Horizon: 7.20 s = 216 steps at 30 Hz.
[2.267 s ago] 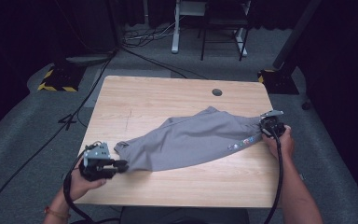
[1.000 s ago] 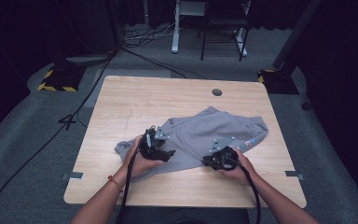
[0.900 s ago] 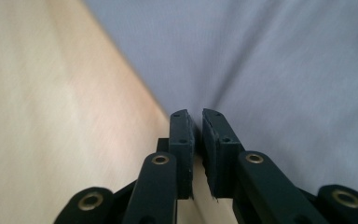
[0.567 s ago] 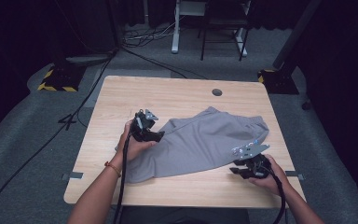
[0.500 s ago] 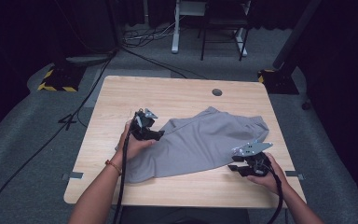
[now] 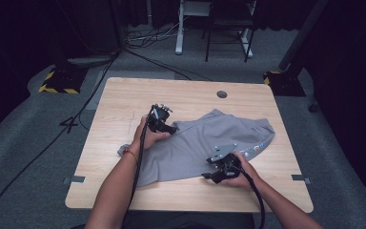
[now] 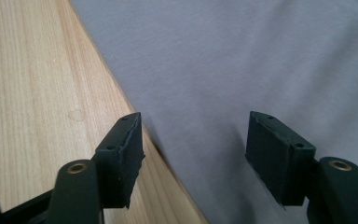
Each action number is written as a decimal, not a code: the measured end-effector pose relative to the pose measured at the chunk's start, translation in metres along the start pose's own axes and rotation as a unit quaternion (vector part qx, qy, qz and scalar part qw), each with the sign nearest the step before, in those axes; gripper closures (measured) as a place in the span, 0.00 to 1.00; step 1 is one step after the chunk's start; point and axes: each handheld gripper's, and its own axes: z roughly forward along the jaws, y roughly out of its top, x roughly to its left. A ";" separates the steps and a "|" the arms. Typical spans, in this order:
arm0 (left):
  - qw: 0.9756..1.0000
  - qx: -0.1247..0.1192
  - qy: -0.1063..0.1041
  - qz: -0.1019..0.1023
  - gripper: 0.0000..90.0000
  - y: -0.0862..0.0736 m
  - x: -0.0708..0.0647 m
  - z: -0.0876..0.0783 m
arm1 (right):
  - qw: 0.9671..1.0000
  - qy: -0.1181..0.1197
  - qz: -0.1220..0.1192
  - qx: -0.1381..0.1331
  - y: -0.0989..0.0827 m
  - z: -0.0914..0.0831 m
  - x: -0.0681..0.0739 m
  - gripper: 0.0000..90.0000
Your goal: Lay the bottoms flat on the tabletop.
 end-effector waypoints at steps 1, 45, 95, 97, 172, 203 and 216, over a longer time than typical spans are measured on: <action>1.000 -0.002 0.000 -0.006 0.41 0.001 0.000 0.002 | 1.000 -0.002 0.000 -0.001 0.000 0.002 0.001 0.44; 0.989 -0.076 -0.079 0.104 0.84 -0.141 -0.034 -0.124 | 0.968 -0.163 0.191 0.005 -0.096 -0.116 -0.090 0.58; 0.980 -0.185 0.062 0.036 0.98 0.028 -0.003 -0.082 | 0.944 -0.245 0.192 -0.109 0.009 -0.098 -0.168 0.95; 0.975 -0.205 0.071 0.050 0.98 0.032 -0.004 -0.103 | 0.943 -0.251 0.182 -0.125 0.019 -0.108 -0.164 0.95; 0.994 -0.060 -0.066 0.070 0.39 -0.190 -0.050 -0.126 | 0.998 -0.008 0.038 0.059 -0.089 -0.108 0.029 0.57; 0.955 -0.009 -0.228 0.189 0.78 -0.173 -0.128 -0.097 | 0.999 0.020 0.040 0.016 -0.034 -0.035 0.041 0.97; 0.965 -0.056 -0.175 0.186 0.42 -0.149 -0.135 -0.108 | 0.999 0.048 0.011 -0.022 -0.026 -0.051 0.056 0.59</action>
